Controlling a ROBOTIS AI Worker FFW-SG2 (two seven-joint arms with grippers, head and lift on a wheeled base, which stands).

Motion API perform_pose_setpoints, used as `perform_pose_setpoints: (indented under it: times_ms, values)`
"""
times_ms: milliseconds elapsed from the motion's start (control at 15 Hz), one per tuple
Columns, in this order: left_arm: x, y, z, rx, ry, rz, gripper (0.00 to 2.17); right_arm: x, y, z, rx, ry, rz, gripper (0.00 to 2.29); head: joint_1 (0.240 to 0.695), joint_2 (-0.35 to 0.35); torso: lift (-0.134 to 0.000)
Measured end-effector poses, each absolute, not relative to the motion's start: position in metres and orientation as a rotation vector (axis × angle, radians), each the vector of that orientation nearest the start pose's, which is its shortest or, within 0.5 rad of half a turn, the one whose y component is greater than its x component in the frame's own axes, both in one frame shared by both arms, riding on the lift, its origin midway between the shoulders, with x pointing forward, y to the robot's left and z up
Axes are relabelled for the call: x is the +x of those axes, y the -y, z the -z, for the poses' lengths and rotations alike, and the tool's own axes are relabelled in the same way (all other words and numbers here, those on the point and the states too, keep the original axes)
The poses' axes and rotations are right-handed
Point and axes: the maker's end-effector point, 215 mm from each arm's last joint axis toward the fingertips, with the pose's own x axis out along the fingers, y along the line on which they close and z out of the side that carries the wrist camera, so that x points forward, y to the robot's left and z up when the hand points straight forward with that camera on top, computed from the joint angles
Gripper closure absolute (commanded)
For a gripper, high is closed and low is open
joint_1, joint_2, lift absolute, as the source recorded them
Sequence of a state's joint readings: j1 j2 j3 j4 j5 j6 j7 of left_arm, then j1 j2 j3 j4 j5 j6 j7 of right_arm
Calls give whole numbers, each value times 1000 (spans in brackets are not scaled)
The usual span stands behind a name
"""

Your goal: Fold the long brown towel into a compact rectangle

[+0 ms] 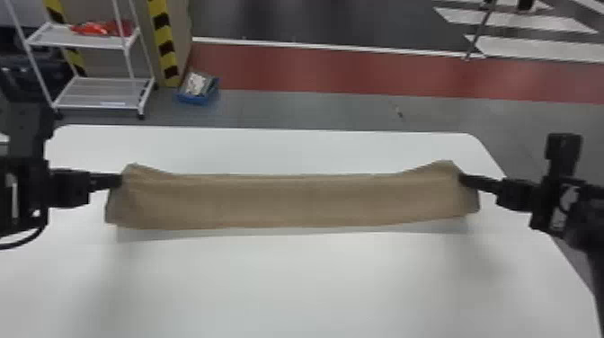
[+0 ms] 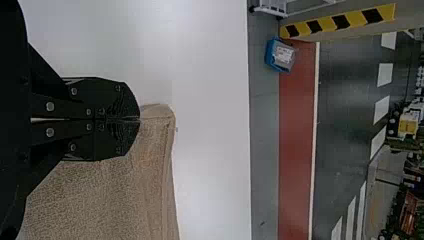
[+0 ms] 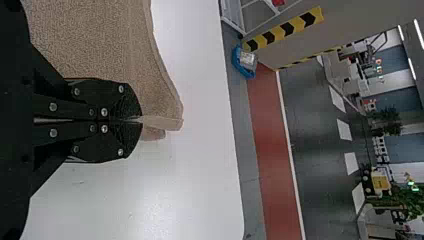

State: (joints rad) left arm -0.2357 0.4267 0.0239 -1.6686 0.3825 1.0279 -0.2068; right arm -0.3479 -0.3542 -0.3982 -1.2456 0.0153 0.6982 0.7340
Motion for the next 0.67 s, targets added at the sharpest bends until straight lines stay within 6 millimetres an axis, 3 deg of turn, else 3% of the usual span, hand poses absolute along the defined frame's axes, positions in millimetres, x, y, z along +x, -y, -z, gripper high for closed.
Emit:
perform_pose_setpoints:
  times_ms: [667]
  values:
    - [601, -333, 405, -27, -650, 172, 1666, 603, 471, 411, 152, -528, -134, 1301, 695, -124, -123]
